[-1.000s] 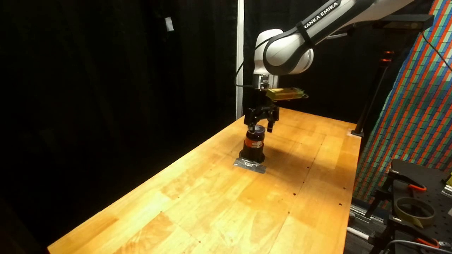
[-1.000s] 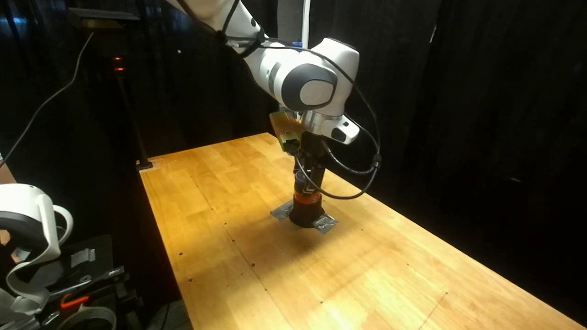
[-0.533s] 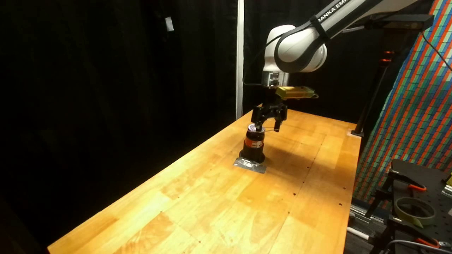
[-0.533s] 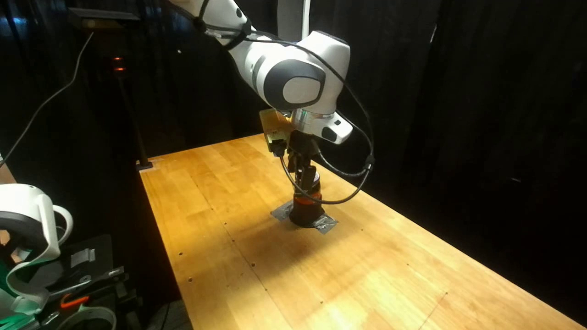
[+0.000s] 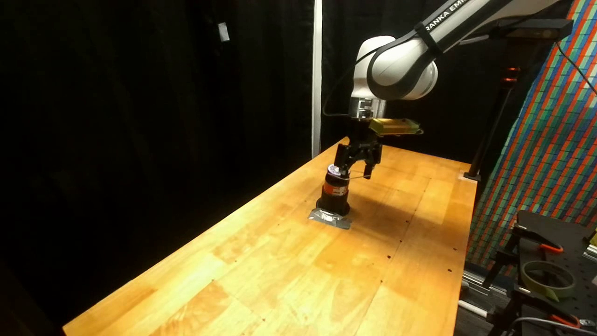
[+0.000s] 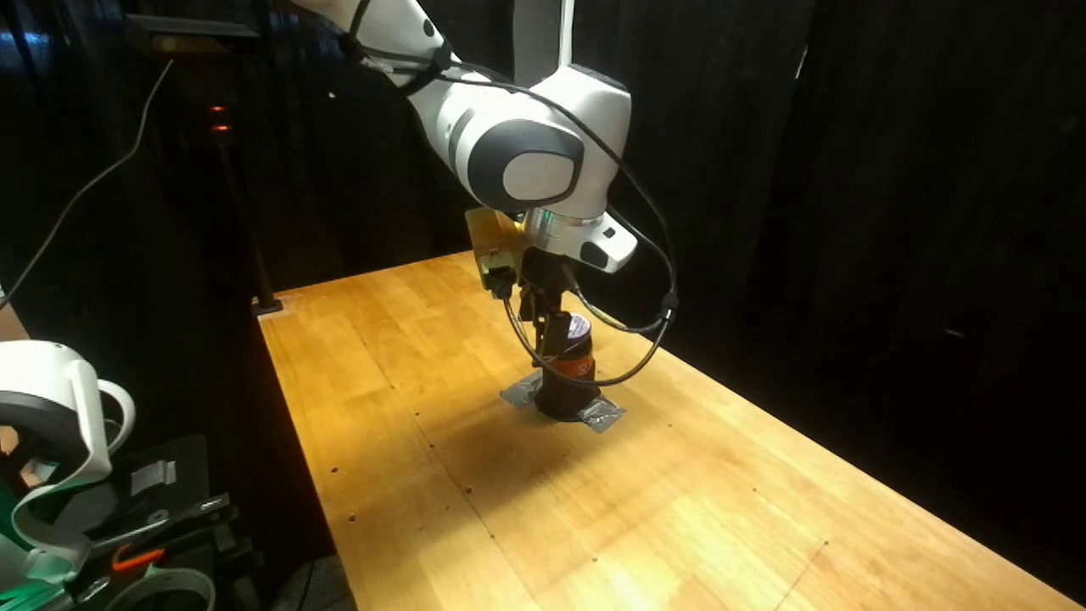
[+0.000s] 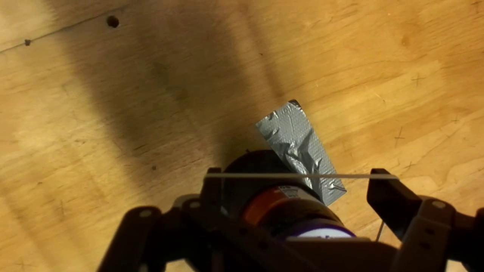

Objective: Put the rubber band on the cup

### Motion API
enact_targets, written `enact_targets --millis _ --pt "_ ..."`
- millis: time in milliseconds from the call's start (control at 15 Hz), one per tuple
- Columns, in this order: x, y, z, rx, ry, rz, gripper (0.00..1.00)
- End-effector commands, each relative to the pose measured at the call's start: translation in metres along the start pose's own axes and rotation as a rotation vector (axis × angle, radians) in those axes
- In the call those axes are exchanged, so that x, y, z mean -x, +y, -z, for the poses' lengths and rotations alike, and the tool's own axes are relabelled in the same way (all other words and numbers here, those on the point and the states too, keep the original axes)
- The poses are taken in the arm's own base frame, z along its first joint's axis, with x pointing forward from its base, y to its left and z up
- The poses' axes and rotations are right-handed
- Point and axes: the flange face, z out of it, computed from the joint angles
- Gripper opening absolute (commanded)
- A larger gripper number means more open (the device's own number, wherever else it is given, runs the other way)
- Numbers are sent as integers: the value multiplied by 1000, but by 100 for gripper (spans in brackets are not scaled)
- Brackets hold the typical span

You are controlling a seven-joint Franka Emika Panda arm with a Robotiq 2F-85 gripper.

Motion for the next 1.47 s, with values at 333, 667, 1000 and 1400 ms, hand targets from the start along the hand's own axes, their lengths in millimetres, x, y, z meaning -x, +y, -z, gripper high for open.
enact_targets --millis 333,667,1000,1400 --pt "39 -18 -25 89 46 93 100" --pt "48 -17 -26 93 112 101 75" --pt "67 -14 -16 66 228 117 42" --pt "96 -24 -13 21 491 206 5"
